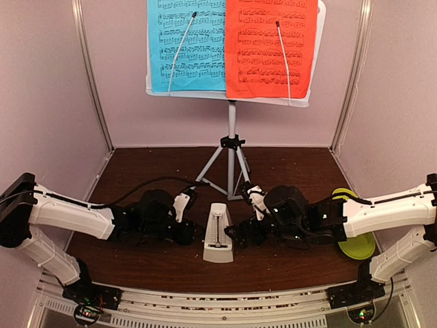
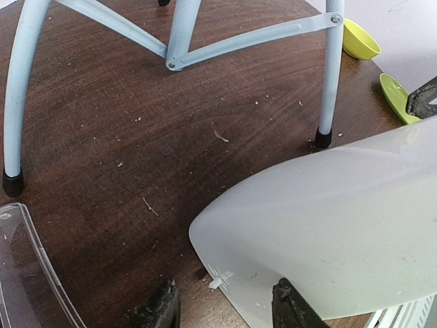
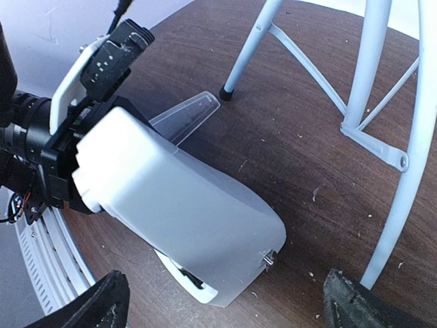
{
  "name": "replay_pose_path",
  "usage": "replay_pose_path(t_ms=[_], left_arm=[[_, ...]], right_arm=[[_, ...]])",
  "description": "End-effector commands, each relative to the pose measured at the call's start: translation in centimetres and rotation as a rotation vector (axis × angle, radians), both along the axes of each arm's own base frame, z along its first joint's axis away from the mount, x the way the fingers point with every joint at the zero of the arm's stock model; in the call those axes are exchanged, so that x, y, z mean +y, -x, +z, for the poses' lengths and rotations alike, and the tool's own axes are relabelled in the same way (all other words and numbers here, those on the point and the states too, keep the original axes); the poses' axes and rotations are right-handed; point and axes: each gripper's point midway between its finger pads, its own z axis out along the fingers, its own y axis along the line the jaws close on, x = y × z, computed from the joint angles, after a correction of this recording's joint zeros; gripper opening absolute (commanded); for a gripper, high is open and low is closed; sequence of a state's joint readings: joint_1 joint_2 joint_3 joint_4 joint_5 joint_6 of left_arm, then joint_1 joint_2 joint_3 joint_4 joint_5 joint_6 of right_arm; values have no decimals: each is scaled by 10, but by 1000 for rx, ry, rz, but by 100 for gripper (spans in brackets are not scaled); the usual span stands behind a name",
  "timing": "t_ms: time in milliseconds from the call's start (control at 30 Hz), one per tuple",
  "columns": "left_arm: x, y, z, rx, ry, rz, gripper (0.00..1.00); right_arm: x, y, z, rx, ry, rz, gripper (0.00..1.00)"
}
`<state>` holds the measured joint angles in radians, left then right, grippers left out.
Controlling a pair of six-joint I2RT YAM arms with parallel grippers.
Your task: Set up the instrument practice props
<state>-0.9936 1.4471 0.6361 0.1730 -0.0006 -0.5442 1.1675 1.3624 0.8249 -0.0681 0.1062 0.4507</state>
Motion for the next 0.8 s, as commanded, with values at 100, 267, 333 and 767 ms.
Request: replay_pose_path(t_ms=[100,267,333,767], left_arm=[[-12,-5,19,-34,47,-26,49],[-10,-5,18,-37,46,-23,49],[-10,-5,18,-37,47,-22,49],[-5,-4,17,-39,42,-15,49]], right_arm=[[23,-1,11,-5,-66,29,98],[30,-12,10,-10,-70,-19,95],[32,-14,9,-9,-83,-34,93],[27,-20,7,-11,-107,-90,65]])
